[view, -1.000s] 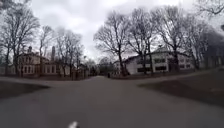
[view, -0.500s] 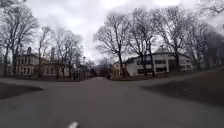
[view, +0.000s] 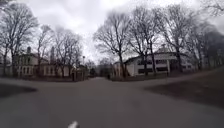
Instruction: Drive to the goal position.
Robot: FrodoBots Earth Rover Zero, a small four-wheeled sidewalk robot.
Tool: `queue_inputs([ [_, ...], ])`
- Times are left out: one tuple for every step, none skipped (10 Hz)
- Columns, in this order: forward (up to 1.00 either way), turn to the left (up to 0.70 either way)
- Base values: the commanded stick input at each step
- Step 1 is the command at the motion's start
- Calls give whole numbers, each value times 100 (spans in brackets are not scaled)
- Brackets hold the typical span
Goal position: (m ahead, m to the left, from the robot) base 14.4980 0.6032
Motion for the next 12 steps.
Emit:
queue_inputs([
  [100, 0],
  [100, 0],
  [100, 0],
  [100, 0],
  [100, 0],
  [100, 0],
  [100, 0],
  [100, 0],
  [100, 0],
  [100, 0],
  [100, 0],
  [100, 0],
])
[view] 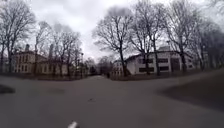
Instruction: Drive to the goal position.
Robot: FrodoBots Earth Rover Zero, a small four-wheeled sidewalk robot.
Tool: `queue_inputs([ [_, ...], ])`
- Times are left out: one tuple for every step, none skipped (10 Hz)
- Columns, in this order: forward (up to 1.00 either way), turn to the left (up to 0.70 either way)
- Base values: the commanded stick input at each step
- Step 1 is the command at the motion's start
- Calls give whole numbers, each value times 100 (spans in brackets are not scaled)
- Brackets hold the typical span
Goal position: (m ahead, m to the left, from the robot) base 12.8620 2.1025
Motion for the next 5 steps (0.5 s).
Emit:
queue_inputs([
  [100, 0],
  [100, 0],
  [100, 0],
  [100, 0],
  [100, 0],
])
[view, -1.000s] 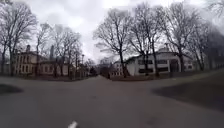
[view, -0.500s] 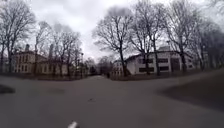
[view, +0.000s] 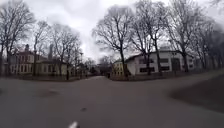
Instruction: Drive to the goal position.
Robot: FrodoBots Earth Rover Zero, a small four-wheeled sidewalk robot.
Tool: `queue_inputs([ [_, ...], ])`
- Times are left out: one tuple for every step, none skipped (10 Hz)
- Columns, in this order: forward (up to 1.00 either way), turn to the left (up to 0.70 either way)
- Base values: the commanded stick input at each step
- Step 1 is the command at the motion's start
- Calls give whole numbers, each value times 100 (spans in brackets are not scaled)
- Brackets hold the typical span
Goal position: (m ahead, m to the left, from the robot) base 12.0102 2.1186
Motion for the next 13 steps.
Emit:
queue_inputs([
  [100, 0],
  [100, 0],
  [100, 0],
  [100, 0],
  [100, 0],
  [100, 0],
  [100, 0],
  [100, 0],
  [100, 0],
  [100, 0],
  [100, 0],
  [100, 0],
  [100, 13],
])
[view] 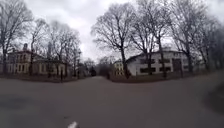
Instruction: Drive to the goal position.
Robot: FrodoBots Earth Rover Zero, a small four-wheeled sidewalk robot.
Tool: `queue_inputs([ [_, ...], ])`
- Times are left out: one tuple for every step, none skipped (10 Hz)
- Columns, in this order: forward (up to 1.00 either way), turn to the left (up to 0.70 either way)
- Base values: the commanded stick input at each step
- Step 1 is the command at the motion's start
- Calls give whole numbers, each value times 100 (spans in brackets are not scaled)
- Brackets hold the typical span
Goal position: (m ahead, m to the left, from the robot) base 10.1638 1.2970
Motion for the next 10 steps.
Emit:
queue_inputs([
  [100, 40],
  [100, 34],
  [100, 21],
  [100, 0],
  [100, 0],
  [100, 0],
  [100, 0],
  [100, 0],
  [100, 0],
  [100, 2],
])
